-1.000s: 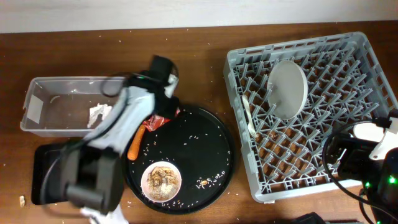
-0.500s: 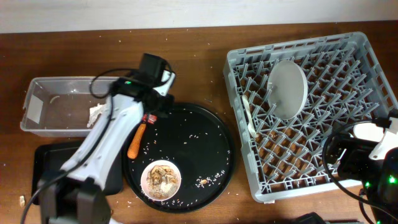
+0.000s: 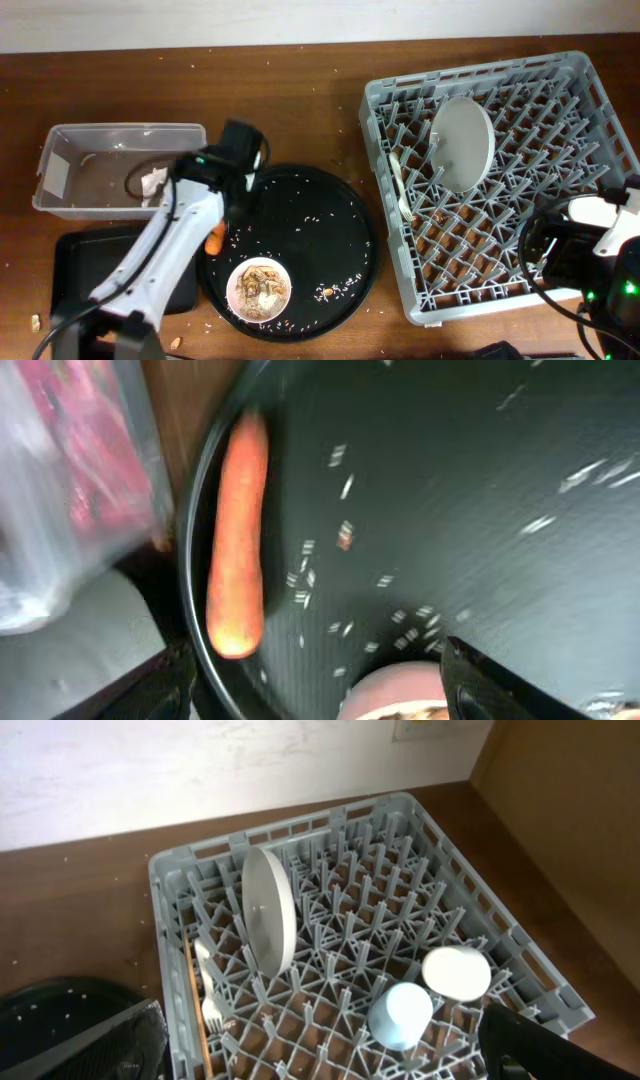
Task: Sort waste into correct bins and load items into the dishwasher rack
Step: 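Grasp the red wrapper with the left gripper and drop it in the clear bin, then pick up the carrot with the left gripper and place it on the black tray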
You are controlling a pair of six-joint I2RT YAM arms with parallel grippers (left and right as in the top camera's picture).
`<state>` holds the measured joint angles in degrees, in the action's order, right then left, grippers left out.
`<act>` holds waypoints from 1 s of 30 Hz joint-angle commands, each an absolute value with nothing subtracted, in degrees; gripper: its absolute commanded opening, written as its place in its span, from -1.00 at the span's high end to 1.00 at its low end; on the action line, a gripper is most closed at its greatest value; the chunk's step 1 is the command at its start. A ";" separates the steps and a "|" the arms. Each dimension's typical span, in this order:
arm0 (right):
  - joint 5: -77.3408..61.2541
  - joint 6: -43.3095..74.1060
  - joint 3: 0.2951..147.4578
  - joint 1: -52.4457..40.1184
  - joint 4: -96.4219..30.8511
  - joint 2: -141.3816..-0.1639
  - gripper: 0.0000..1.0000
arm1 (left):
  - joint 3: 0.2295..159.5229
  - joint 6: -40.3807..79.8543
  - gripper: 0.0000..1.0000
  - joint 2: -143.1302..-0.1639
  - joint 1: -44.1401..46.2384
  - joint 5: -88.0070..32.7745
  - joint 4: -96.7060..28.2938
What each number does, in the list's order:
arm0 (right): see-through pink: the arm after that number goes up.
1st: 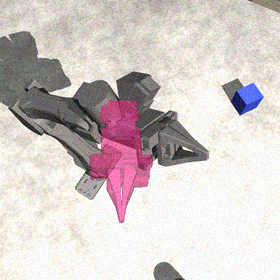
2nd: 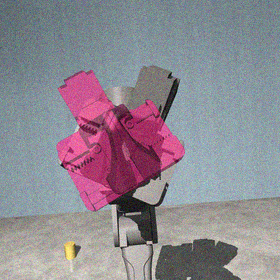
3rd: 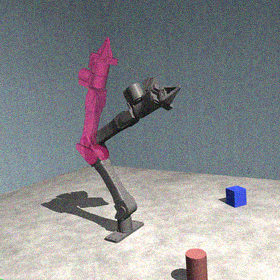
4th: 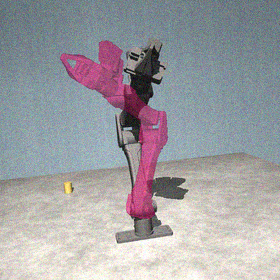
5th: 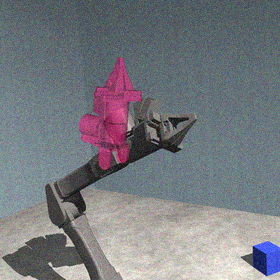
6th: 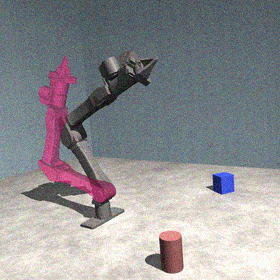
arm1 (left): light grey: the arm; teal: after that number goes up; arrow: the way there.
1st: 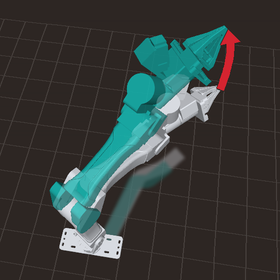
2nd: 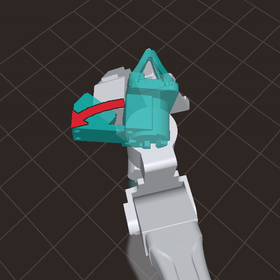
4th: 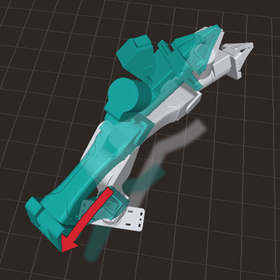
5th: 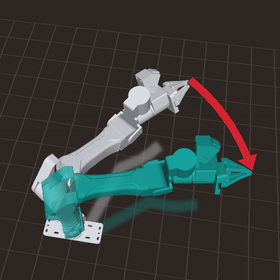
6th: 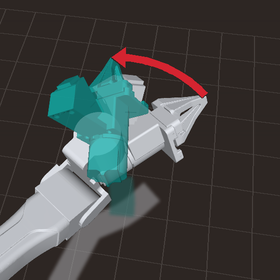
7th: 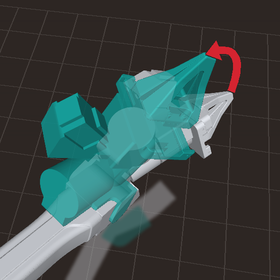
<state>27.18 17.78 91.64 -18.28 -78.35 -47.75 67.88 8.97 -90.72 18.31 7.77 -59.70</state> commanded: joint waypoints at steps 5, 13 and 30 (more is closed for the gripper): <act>28.05 18.09 91.66 -17.93 -78.26 -47.79 -0.97 | 51.44 12.58 -0.23 -91.18 14.44 14.24 -39.57; 28.05 18.09 91.66 -17.93 -78.26 -47.79 -0.97 | 48.56 12.34 0.16 -91.20 14.35 2.52 -37.95; 28.05 18.09 91.66 -17.93 -78.24 -47.79 -0.97 | 72.25 32.27 0.99 -79.15 7.07 13.78 -72.31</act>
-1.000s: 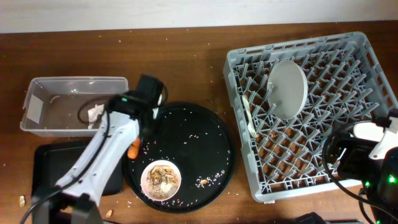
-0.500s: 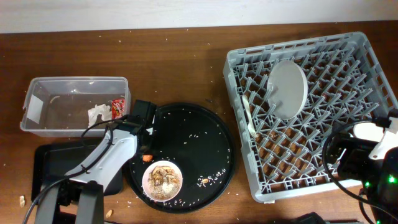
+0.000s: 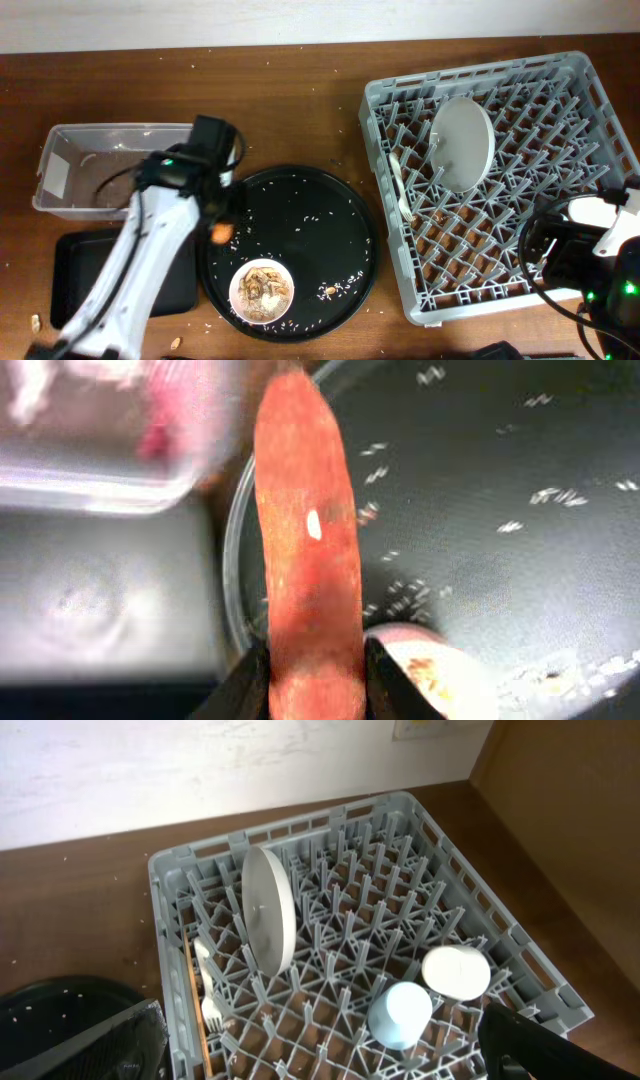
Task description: Sort waste into correct bins and load items into the dishwasher rack
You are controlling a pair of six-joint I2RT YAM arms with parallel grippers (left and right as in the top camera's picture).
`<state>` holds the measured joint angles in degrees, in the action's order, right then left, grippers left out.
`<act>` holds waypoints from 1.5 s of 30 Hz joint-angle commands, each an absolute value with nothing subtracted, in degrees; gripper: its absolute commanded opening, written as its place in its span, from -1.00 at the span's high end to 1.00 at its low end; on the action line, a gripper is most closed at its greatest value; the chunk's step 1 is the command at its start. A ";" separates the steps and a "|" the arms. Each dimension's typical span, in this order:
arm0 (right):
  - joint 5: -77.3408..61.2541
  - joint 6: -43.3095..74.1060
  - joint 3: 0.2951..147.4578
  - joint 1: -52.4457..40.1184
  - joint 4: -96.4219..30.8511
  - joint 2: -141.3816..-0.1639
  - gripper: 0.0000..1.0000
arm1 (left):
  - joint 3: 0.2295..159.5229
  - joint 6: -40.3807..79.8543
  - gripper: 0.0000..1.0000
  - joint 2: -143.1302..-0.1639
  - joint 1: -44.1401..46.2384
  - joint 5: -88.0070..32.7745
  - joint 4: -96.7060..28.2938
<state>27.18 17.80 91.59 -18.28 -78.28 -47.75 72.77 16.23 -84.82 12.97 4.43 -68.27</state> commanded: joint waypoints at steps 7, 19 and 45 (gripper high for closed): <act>28.05 18.09 91.66 -17.93 -78.26 -47.79 -0.97 | 50.70 33.87 0.46 -75.42 -23.81 4.84 -52.66; 28.05 18.09 91.66 -17.93 -78.26 -47.79 -0.97 | 56.53 9.32 0.00 -67.68 22.44 -8.75 -63.02; 28.05 18.09 91.66 -17.93 -78.24 -47.79 -0.97 | 71.64 19.92 1.00 -84.90 39.90 -0.36 -61.65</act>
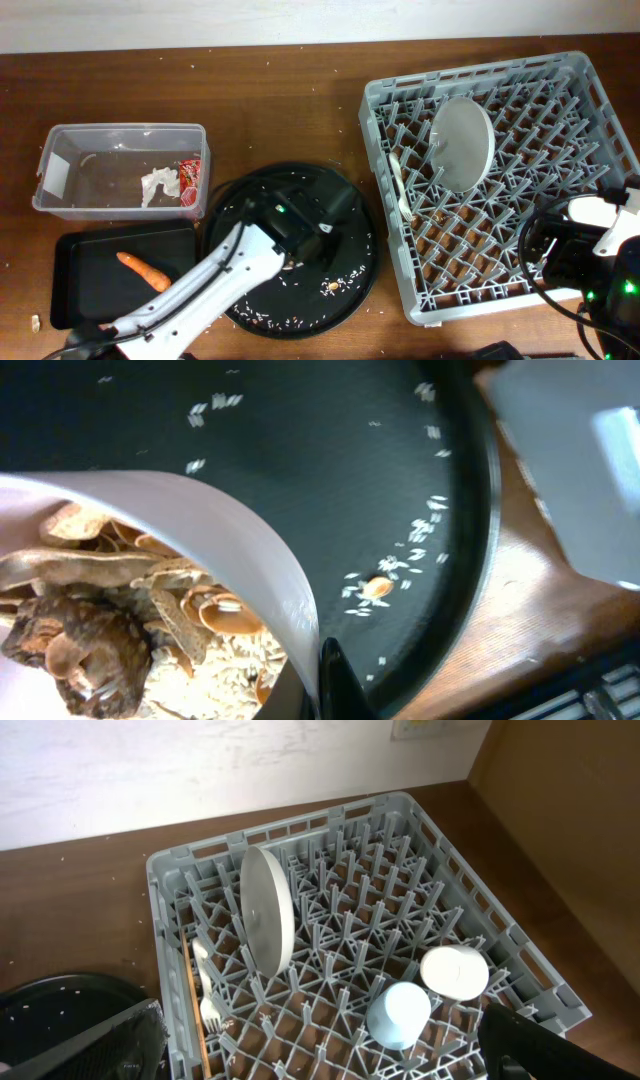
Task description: Sort waste into correct bins and load items into the dishwasher rack
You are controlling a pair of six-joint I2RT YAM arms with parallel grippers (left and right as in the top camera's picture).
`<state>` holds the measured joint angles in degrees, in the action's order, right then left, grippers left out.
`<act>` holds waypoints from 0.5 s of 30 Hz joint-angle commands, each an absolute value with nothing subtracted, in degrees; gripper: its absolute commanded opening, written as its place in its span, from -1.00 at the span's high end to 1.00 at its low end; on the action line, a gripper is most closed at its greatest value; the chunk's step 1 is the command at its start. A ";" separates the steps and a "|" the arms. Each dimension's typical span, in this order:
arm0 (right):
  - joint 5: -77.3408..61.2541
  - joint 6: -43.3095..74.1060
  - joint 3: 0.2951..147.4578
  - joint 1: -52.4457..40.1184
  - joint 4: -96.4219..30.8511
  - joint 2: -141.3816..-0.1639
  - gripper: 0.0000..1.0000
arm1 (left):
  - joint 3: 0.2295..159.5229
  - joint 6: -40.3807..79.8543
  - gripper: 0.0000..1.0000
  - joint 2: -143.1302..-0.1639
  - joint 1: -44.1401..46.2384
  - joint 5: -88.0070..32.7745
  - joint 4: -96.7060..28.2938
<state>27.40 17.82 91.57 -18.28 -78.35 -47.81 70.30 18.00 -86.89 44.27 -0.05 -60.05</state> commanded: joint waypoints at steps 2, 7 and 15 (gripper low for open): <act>28.05 18.09 91.66 -17.93 -78.26 -47.79 -0.97 | 71.61 17.87 1.00 -78.72 27.00 -9.93 -63.02; 28.05 18.09 91.66 -17.93 -78.26 -47.79 -0.97 | 69.17 1.45 0.99 -74.22 -13.13 -28.27 -70.81; 28.05 18.09 91.66 -17.93 -78.26 -47.79 -0.97 | 41.54 -29.04 1.00 -74.24 -56.25 -79.59 -57.21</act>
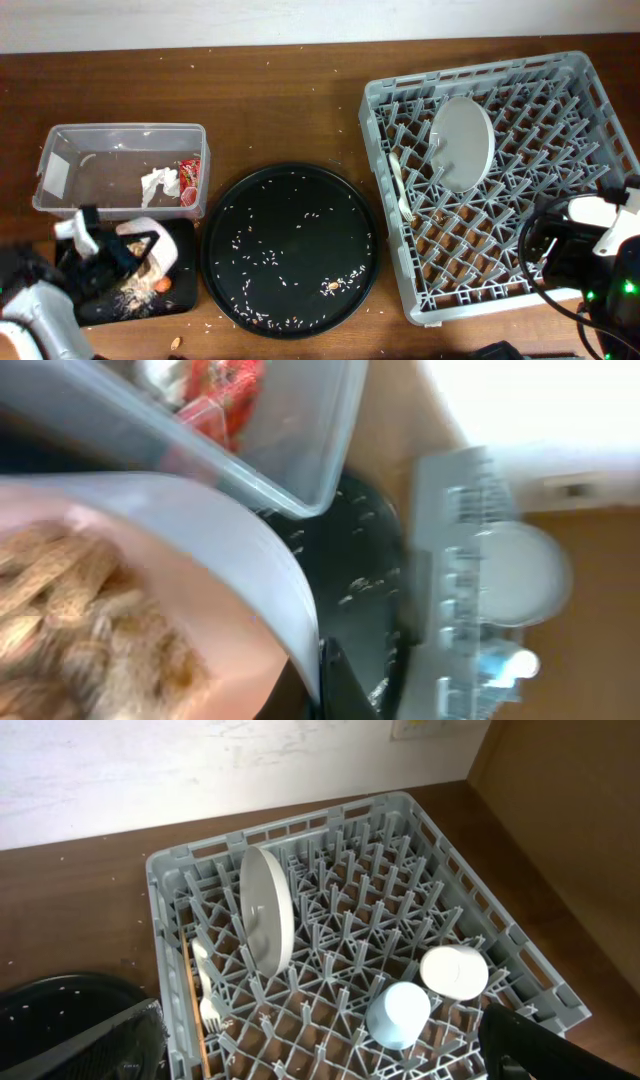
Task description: Sort waste into correct bins and load items into the dishwasher rack
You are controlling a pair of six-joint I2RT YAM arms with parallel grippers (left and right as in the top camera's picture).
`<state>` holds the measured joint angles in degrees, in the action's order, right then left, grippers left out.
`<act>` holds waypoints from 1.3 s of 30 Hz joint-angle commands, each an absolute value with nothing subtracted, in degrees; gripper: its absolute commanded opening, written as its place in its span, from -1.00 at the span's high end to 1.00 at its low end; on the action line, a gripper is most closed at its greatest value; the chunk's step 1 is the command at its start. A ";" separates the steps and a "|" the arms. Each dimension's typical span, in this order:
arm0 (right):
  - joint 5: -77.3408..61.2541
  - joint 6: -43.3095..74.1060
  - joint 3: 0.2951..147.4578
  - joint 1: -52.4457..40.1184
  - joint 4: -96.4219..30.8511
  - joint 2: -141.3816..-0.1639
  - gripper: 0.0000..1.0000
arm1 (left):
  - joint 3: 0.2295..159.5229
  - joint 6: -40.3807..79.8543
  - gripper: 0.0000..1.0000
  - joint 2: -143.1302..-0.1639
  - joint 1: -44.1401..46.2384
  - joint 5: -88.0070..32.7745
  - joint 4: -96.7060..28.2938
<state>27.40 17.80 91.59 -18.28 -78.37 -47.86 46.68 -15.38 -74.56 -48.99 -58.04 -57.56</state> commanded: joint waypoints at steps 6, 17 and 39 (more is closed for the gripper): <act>28.05 18.09 91.66 -17.93 -78.26 -47.79 -0.97 | 40.29 -31.22 1.00 -74.24 -62.43 -89.86 -57.28; 28.05 18.09 91.66 -17.93 -78.26 -47.79 -0.97 | 40.27 -32.27 1.00 -74.22 -62.41 -89.47 -60.62; 28.05 18.09 91.66 -17.93 -78.24 -47.79 -0.97 | 58.57 40.40 1.00 -87.50 22.48 -44.51 32.18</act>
<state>27.42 17.80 91.55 -18.17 -78.35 -47.83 58.72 24.99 -79.79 16.01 -54.96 23.27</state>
